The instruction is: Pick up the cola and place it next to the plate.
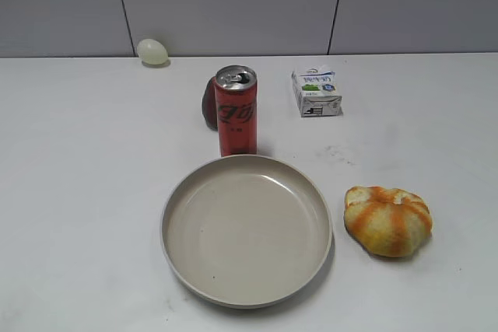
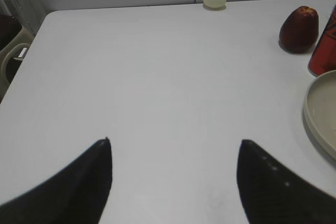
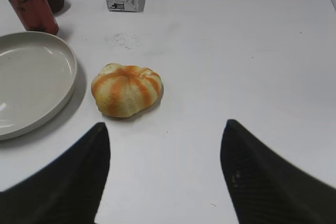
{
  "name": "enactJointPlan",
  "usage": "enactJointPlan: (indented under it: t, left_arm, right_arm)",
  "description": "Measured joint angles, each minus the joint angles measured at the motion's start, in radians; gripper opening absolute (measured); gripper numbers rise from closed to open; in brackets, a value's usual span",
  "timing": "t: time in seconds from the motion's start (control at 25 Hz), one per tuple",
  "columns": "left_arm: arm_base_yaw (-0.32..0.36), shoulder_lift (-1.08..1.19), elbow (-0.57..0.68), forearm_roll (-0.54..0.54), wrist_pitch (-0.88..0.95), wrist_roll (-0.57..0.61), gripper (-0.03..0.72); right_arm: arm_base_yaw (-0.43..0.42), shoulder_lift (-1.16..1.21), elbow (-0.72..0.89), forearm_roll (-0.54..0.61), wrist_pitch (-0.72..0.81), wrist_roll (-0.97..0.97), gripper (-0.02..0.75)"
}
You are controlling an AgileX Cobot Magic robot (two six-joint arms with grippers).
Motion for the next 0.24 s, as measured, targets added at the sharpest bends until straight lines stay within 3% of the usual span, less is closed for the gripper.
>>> enactJointPlan:
  t: [0.24]
  left_arm:
    - [0.0,0.0,0.0,0.0,0.0,0.0,0.554]
  right_arm:
    - [0.0,0.0,0.0,0.0,0.0,0.0,0.531]
